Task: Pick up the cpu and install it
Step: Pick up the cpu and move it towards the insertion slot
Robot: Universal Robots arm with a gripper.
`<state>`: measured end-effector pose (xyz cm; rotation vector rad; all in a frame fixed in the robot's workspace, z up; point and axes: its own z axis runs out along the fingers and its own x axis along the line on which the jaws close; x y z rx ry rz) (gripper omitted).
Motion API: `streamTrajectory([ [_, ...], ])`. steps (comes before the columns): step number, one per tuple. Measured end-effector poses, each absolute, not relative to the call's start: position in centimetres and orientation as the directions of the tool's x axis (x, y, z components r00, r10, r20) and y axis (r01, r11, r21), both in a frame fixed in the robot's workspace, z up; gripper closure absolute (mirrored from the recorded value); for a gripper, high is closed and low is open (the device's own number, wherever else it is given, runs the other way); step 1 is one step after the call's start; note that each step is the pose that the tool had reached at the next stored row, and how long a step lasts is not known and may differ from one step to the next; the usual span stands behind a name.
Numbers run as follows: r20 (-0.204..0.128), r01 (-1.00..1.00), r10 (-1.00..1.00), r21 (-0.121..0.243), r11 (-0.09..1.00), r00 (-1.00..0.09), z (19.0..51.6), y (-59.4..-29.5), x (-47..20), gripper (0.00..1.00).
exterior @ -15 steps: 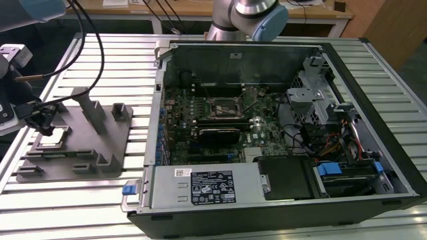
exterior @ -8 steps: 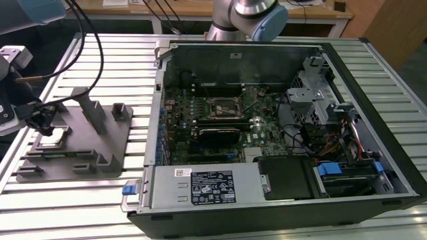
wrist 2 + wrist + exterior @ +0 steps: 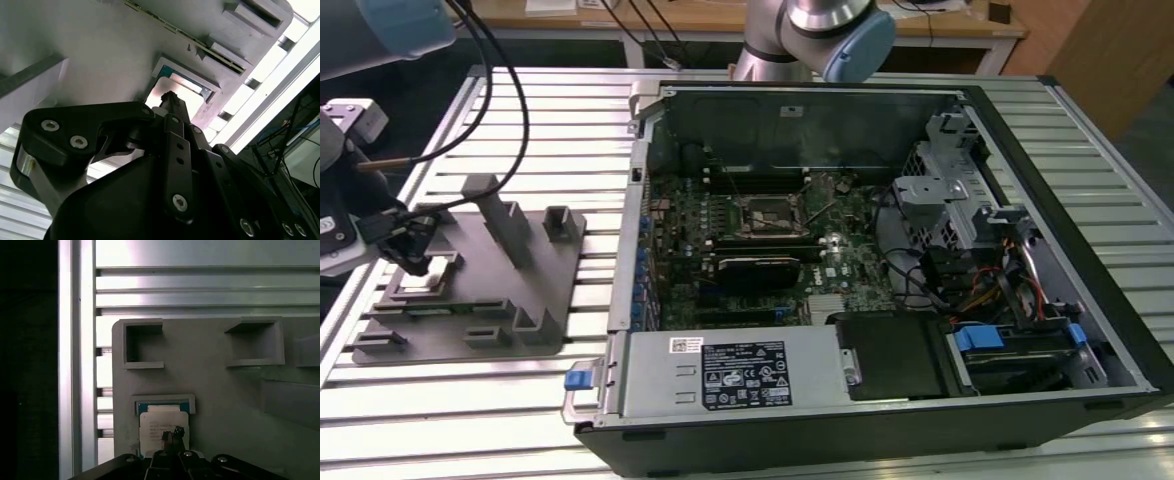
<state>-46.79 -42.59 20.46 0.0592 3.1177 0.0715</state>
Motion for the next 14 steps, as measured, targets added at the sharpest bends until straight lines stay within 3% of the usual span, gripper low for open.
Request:
streamTrajectory([
  [14,-0.022,0.031,0.032,0.046,0.998,-0.999,19.79,-42.3,-47.31,0.89],
])
